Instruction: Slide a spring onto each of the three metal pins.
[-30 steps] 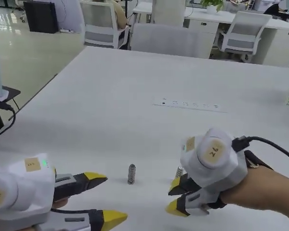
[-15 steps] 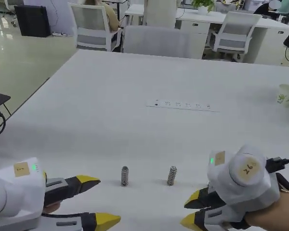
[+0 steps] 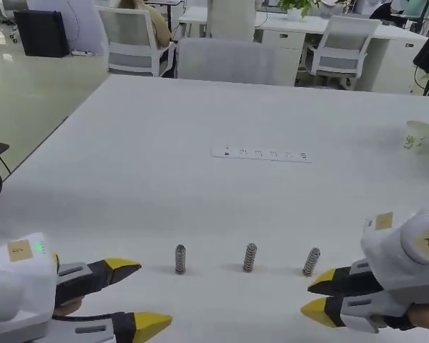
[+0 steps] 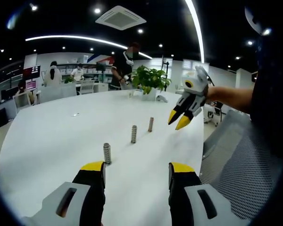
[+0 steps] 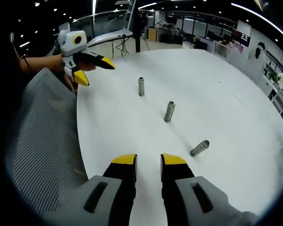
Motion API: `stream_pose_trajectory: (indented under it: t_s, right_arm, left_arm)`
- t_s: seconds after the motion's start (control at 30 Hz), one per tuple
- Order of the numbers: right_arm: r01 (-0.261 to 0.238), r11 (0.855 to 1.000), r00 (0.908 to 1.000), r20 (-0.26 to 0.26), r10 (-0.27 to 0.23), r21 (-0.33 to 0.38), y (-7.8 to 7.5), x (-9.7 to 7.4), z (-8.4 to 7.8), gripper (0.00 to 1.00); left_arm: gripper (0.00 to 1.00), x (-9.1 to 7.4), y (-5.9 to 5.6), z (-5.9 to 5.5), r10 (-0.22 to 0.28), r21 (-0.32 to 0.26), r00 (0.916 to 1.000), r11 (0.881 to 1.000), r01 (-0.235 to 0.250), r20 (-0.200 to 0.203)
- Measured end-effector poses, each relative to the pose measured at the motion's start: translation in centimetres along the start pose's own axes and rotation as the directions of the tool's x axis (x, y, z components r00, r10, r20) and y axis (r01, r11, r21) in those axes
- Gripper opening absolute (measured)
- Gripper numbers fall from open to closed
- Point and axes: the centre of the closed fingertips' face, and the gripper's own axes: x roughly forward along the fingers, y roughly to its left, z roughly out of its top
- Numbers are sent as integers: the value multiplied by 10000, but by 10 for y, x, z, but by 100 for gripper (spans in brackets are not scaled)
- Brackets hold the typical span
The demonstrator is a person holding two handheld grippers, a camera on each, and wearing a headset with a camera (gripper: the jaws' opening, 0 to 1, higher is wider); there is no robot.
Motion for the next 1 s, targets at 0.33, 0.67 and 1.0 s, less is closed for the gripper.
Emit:
stream_pose_trajectory:
  t_s: [0.33,0.67,1.0]
  right_arm:
    - [356,9980,9982,465,-381,518,-18,-17,-18,22]
    - [486,9975,9896,1327,-550,514,-24,-28,-23,29]
    - [483,9973,9795,1927,-580,550,-21,-27,-25,44]
  left_arm:
    - [49,1,1,-3,92,-115,9999,9999,-93,-40]
    - [49,2,3,-10,111,-341,9999,9994,-113,-58]
    - [51,-2,5,-12,110,-472,9999,9988,-114,-104]
